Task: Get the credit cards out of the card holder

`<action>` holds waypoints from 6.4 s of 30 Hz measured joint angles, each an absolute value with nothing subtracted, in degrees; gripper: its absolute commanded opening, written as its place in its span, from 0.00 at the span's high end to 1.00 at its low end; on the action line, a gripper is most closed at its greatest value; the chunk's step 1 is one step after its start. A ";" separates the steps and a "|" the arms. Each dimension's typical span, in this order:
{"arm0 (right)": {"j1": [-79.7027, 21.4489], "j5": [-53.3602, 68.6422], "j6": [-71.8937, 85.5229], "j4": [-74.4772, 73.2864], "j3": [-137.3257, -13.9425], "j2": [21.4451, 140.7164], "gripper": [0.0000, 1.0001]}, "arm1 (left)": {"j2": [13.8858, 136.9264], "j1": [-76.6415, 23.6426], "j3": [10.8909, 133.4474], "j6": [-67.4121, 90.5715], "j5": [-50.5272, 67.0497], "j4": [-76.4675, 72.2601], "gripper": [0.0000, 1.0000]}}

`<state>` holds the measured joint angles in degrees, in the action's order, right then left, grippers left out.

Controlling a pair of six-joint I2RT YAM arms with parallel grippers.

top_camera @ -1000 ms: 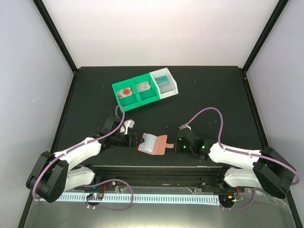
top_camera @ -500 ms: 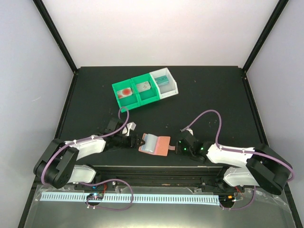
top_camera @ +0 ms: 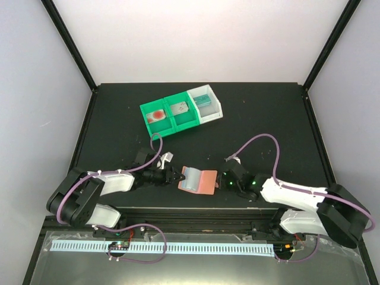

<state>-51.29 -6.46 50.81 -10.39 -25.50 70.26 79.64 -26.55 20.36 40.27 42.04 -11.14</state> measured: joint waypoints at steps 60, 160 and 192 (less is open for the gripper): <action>-51.48 8.47 47.44 4.32 -27.70 76.90 0.39 | 75.37 -34.98 21.19 44.03 35.48 -14.61 0.98; -55.79 7.97 51.94 12.91 -31.42 88.88 0.82 | 57.63 -35.33 17.30 39.44 25.50 -0.75 0.72; -54.89 6.57 52.56 14.02 -30.50 90.15 0.94 | 76.20 -35.35 13.85 41.23 29.87 -16.23 0.93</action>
